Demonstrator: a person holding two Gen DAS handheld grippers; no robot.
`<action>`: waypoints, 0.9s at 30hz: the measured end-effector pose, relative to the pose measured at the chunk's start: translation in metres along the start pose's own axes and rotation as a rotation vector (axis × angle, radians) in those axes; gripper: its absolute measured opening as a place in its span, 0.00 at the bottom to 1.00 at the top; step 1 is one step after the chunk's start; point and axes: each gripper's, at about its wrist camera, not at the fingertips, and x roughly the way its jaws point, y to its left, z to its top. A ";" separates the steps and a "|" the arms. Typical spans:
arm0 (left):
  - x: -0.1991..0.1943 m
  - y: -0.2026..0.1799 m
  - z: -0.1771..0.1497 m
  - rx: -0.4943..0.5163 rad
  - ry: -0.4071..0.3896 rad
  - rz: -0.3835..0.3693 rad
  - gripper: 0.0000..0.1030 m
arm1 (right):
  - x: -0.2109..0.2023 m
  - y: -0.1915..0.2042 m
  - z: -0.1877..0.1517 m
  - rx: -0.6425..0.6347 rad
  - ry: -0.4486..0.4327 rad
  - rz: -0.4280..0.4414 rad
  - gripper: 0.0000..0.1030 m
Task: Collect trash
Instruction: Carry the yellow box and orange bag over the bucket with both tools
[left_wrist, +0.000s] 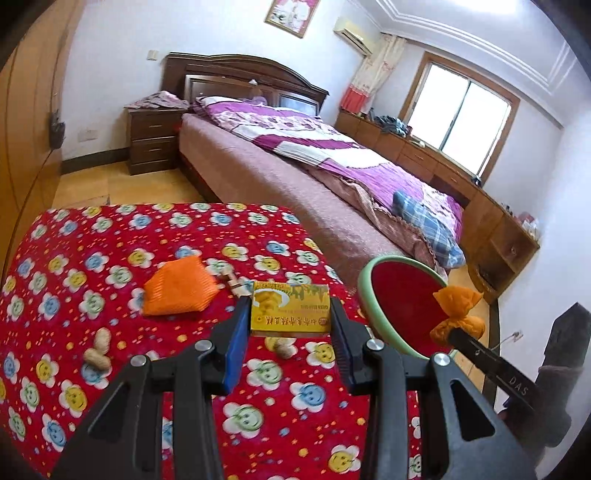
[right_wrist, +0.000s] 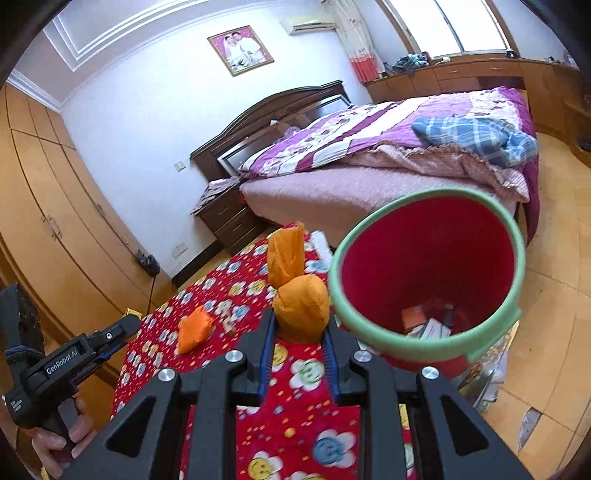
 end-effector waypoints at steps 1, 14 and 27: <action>0.004 -0.003 0.001 0.007 0.003 -0.002 0.40 | 0.000 -0.004 0.003 -0.001 -0.006 -0.006 0.25; 0.061 -0.056 0.014 0.091 0.058 -0.051 0.40 | 0.011 -0.048 0.028 0.008 -0.019 -0.063 0.25; 0.123 -0.119 0.004 0.238 0.130 -0.106 0.40 | 0.022 -0.091 0.039 0.068 -0.029 -0.134 0.25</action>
